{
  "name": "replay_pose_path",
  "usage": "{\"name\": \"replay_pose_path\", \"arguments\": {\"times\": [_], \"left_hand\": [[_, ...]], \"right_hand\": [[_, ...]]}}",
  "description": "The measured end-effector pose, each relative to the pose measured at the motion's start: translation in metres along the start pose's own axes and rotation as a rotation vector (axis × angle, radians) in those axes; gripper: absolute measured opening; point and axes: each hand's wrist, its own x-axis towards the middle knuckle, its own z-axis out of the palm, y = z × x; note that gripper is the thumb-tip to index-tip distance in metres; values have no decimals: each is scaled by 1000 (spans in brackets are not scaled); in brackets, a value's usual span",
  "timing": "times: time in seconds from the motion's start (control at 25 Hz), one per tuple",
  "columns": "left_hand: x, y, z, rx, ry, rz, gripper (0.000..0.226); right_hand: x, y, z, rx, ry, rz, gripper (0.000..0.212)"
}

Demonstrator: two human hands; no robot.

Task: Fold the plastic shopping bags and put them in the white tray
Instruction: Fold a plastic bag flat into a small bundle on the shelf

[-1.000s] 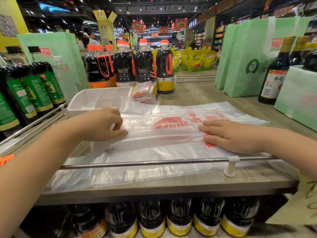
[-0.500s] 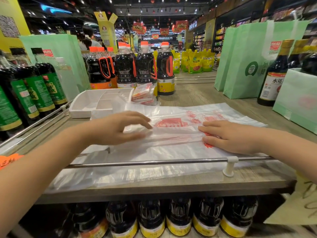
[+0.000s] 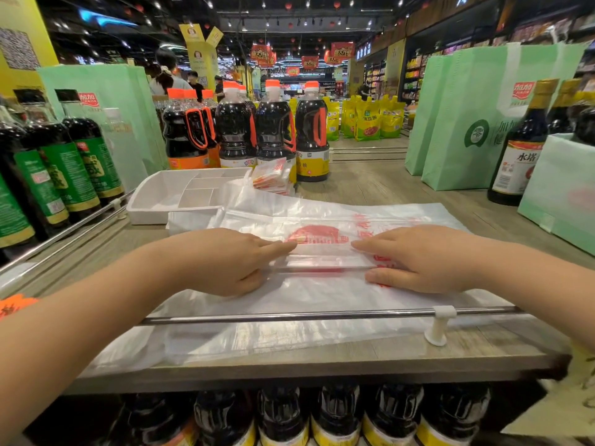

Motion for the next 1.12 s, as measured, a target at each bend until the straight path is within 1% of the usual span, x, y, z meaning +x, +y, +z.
{"name": "replay_pose_path", "arguments": {"times": [0.08,0.16,0.24,0.32,0.44,0.56,0.68,0.72,0.8,0.88,0.96,1.0,1.08,1.12], "left_hand": [[3,0,-1,-1,-1,-35,64],[8,-3,1,29,23,-43,61],[11,-3,4,62,60,-48,59],[11,-4,5,44,85,-73,55],[3,-10,3,-97,126,-79,45],[-10,-18,5,-302,112,-47,51],[-15,-19,5,-416,77,-58,50],[-15,-20,5,-441,84,-70,47],[-17,-23,2,-478,150,-86,35],[-18,-26,-1,-508,249,-134,32],[-16,-28,-5,-570,327,-190,30],[-15,-29,-7,-610,346,-210,25],[-12,-32,-8,-620,361,-262,21],[-11,-34,-7,-564,356,-294,23]], "right_hand": [[2,-3,-2,-63,45,-20,70],[6,-3,0,-102,96,-39,59],[7,-1,1,-88,117,-25,50],[6,2,2,-29,110,19,45],[-4,6,2,43,114,29,43],[-16,9,4,110,114,26,43],[-23,10,4,157,97,53,43],[-24,10,2,169,93,58,41],[-25,12,-2,137,124,84,36],[-24,15,-6,37,220,129,39],[-21,17,-8,-5,371,129,53],[-19,18,-10,-16,432,123,58],[-15,18,-14,-37,479,170,61],[-11,19,-16,-41,458,210,61]]}}
